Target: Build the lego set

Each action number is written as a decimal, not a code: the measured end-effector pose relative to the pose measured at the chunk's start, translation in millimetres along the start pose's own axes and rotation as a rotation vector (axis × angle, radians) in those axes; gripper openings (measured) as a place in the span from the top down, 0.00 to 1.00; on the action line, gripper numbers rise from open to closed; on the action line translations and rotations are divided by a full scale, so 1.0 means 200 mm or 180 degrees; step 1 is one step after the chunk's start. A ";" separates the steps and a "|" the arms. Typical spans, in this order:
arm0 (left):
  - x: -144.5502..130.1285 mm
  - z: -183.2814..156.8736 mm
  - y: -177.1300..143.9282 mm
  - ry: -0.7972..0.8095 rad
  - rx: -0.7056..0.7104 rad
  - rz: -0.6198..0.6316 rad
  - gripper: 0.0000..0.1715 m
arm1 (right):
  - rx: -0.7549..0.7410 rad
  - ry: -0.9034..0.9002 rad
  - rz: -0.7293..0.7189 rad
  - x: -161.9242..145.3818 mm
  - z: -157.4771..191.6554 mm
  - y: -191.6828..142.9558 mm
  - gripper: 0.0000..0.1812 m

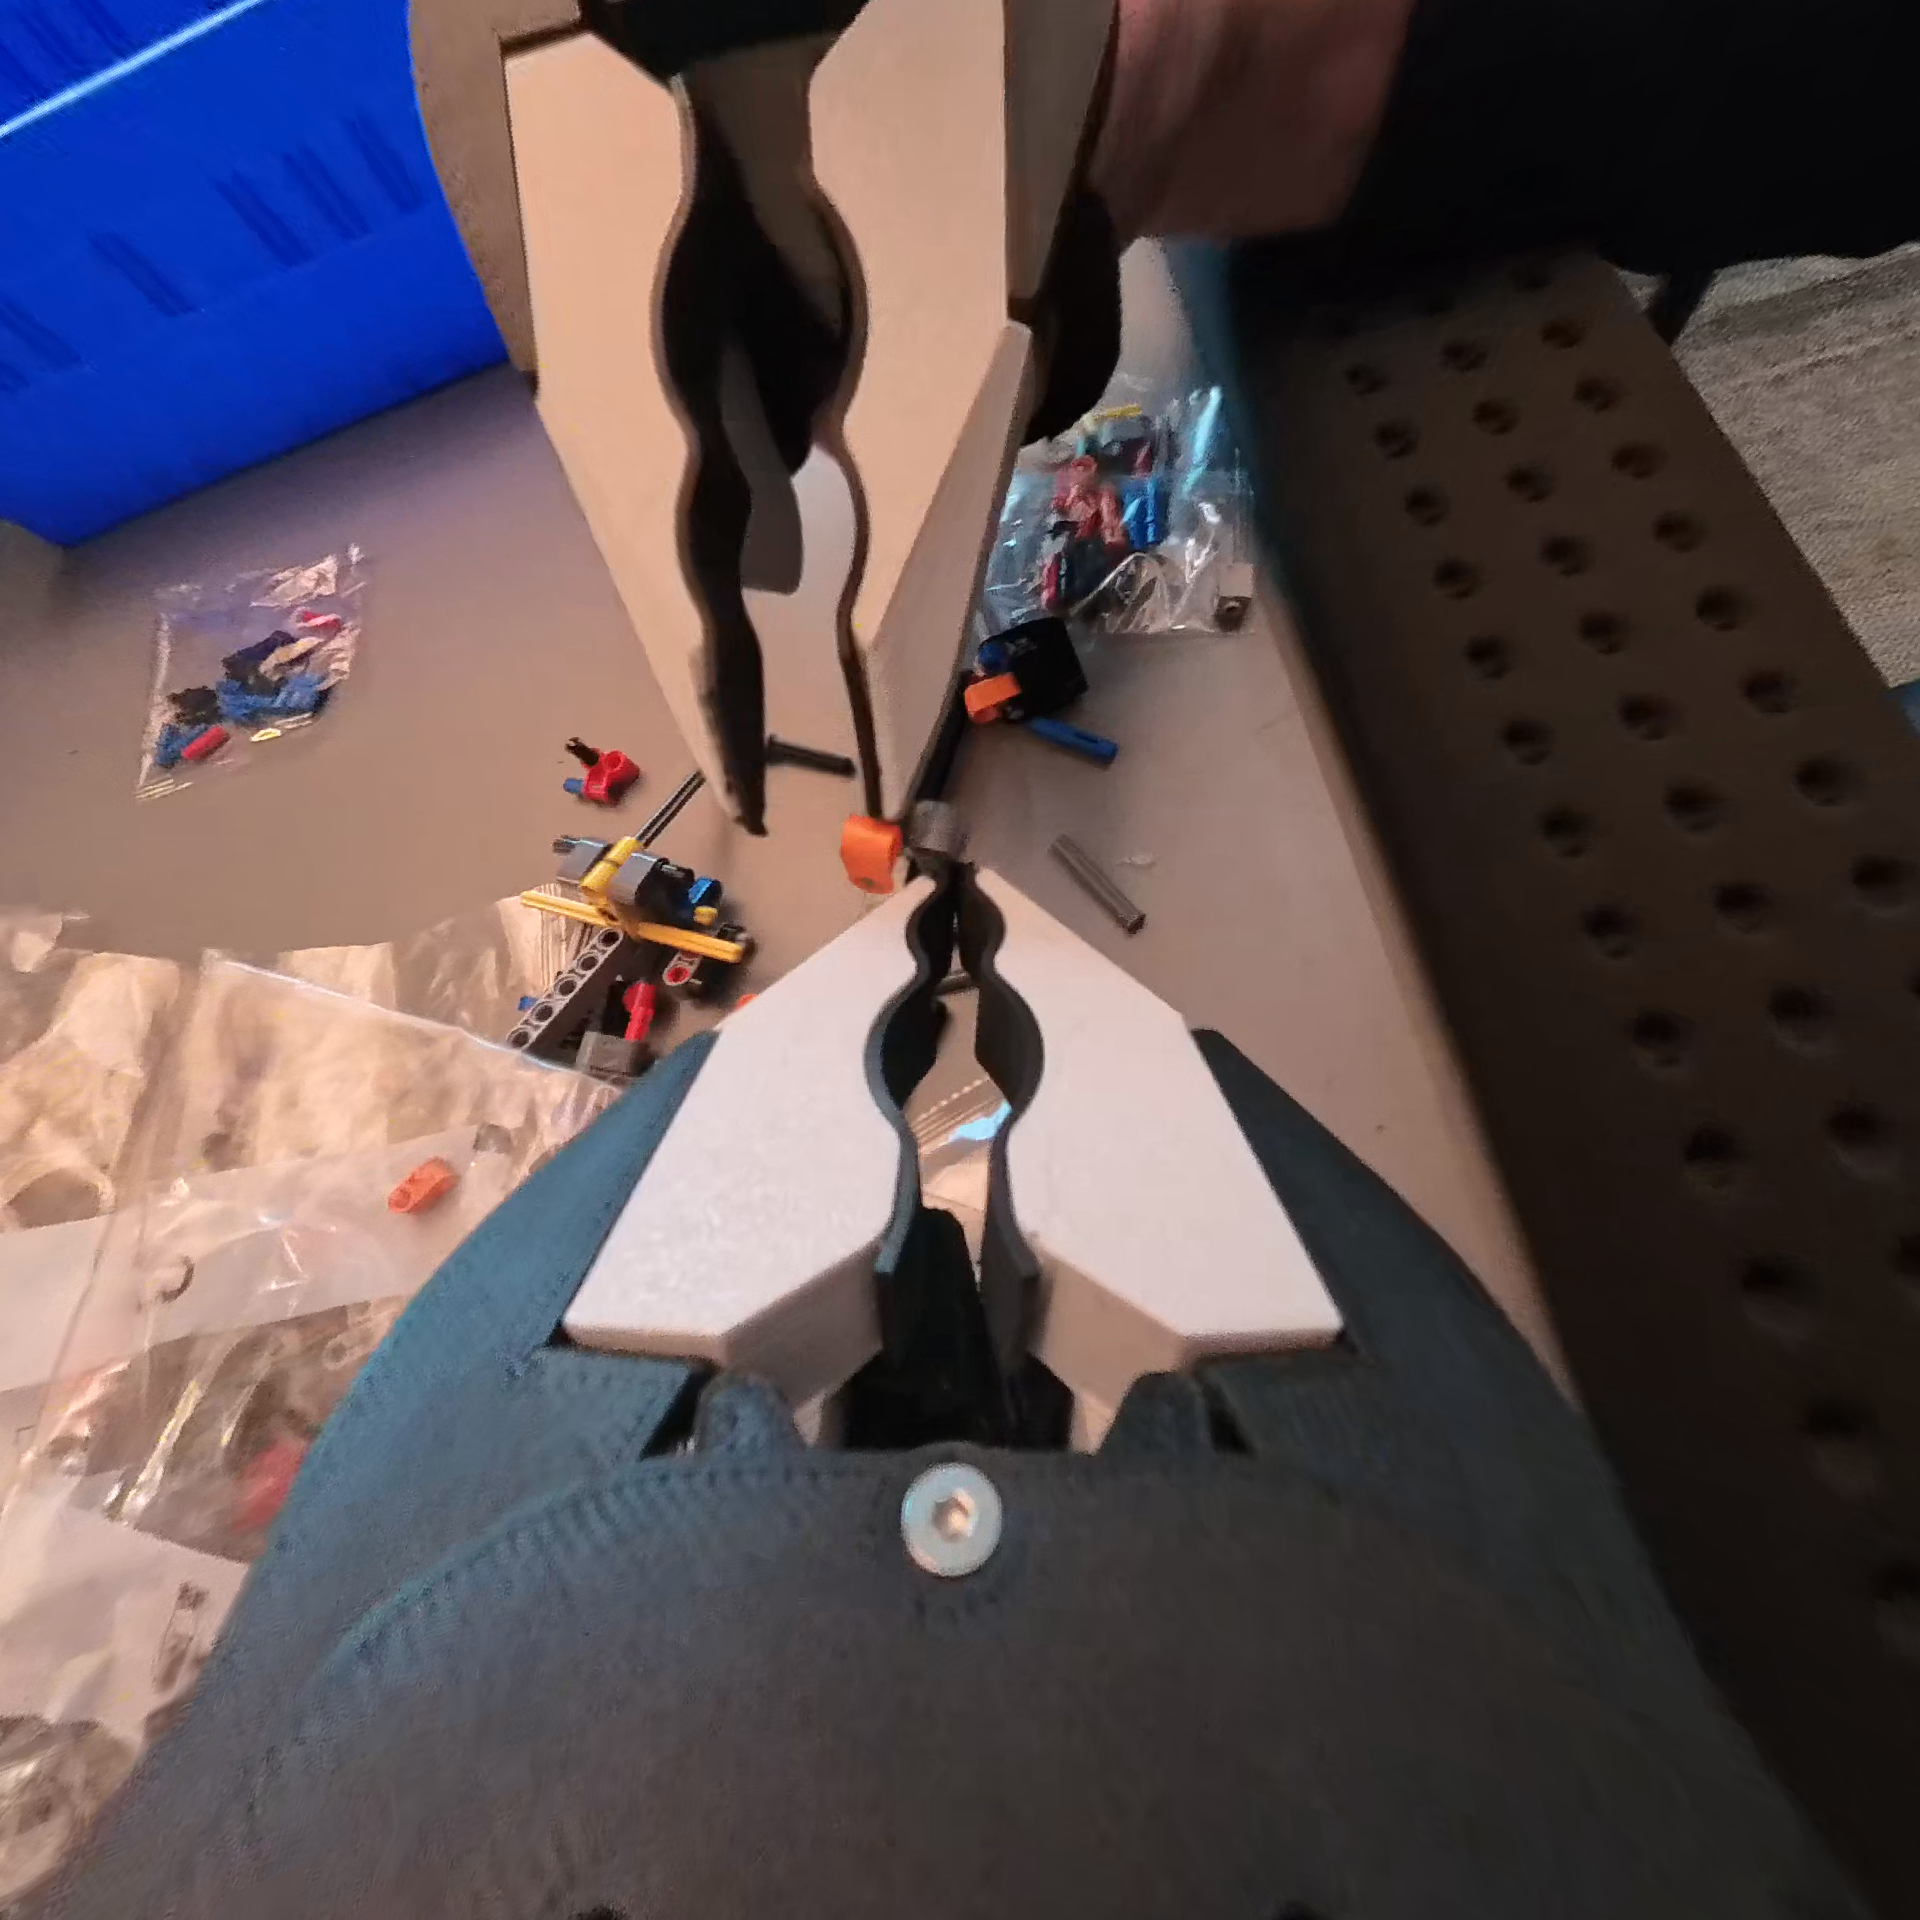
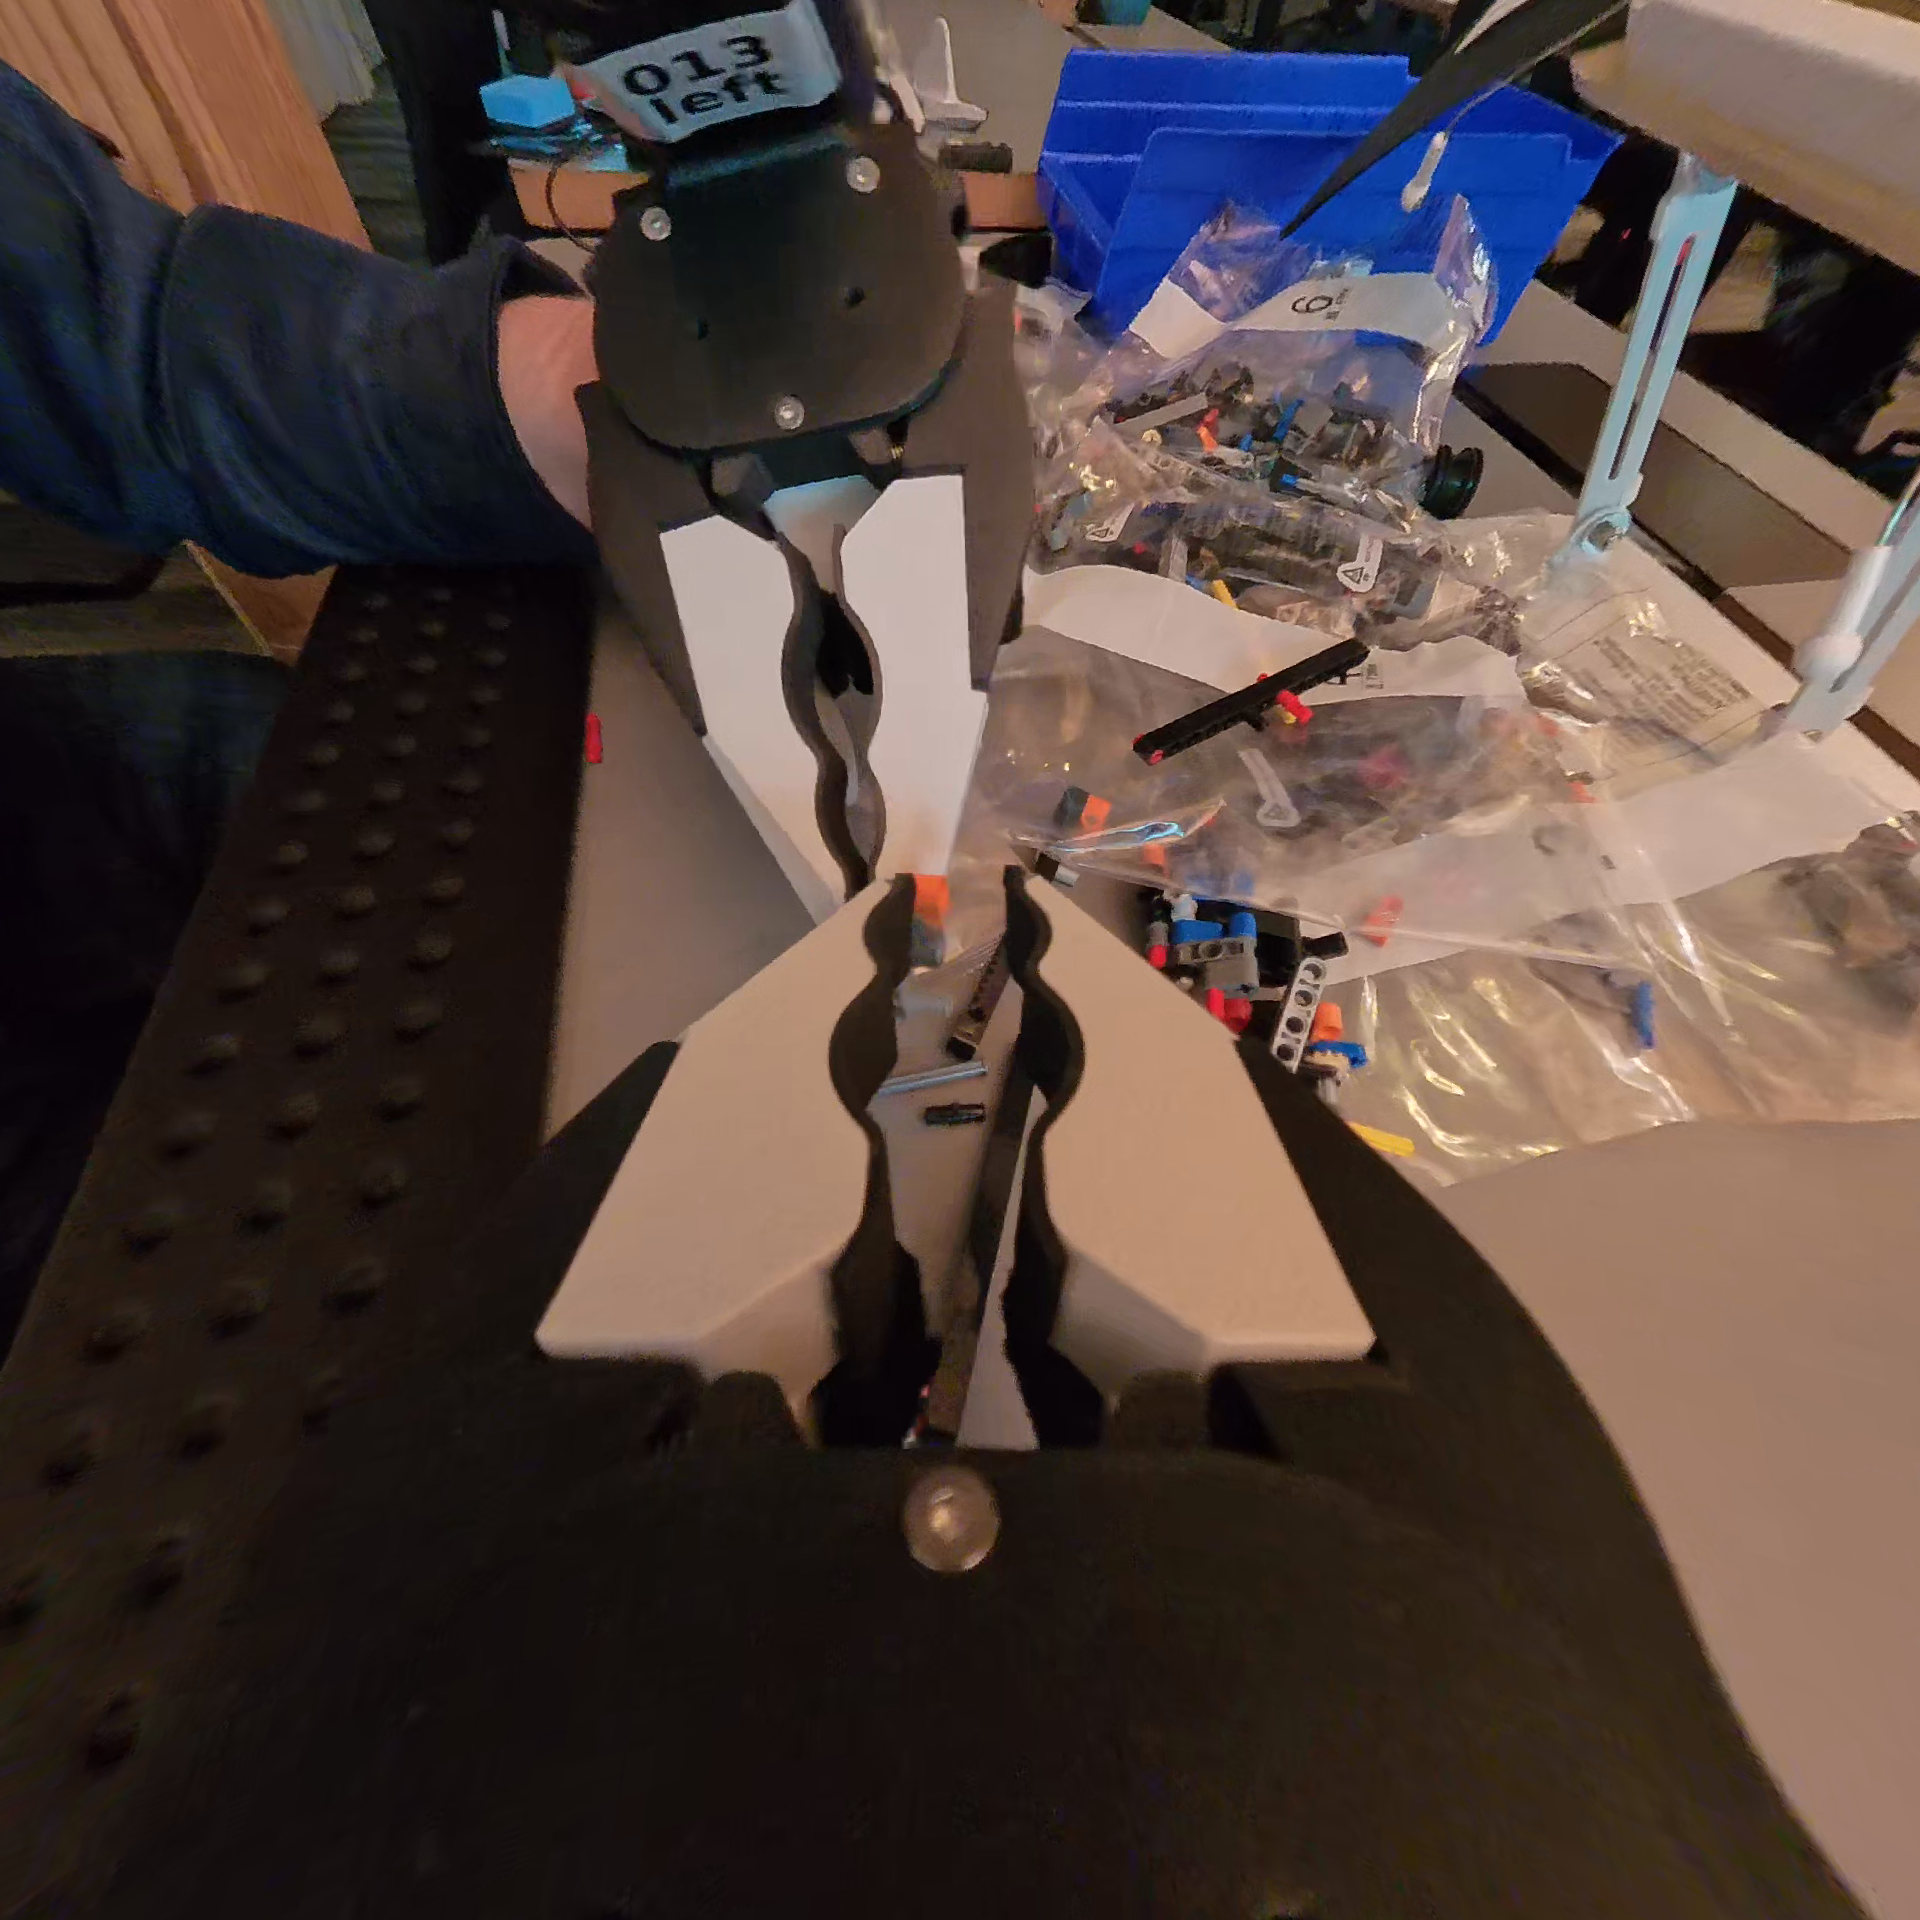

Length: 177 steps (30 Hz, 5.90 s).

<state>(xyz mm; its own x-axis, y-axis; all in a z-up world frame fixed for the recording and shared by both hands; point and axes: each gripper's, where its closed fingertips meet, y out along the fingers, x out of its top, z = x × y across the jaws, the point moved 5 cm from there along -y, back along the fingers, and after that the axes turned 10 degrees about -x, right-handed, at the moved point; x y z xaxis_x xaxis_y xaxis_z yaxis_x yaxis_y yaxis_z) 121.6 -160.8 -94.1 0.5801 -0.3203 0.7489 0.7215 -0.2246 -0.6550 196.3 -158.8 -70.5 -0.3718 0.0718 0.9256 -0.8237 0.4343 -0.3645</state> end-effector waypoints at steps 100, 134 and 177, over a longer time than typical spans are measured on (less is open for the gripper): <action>-0.01 0.02 -0.01 0.0259 0.0239 0.0112 0.97 | -0.0083 -0.0767 0.0535 -0.09 0.09 0.03 0.96; -0.03 0.13 -0.04 -0.0828 0.0243 -0.0155 0.98 | -0.0664 -0.1019 0.0801 -0.09 0.05 0.06 0.98; -0.03 0.13 -0.09 -0.0697 0.0251 -0.0265 0.96 | -0.0405 -0.0859 0.0584 -0.07 0.08 0.05 0.97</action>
<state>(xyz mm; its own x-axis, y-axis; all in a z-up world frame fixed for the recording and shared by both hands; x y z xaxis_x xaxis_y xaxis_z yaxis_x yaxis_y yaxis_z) 115.4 -130.3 -84.3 0.5794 -0.0948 0.8095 0.7925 -0.1665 -0.5867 186.5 -169.6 -87.8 -0.6226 -0.0736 0.7791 -0.6789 0.5459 -0.4909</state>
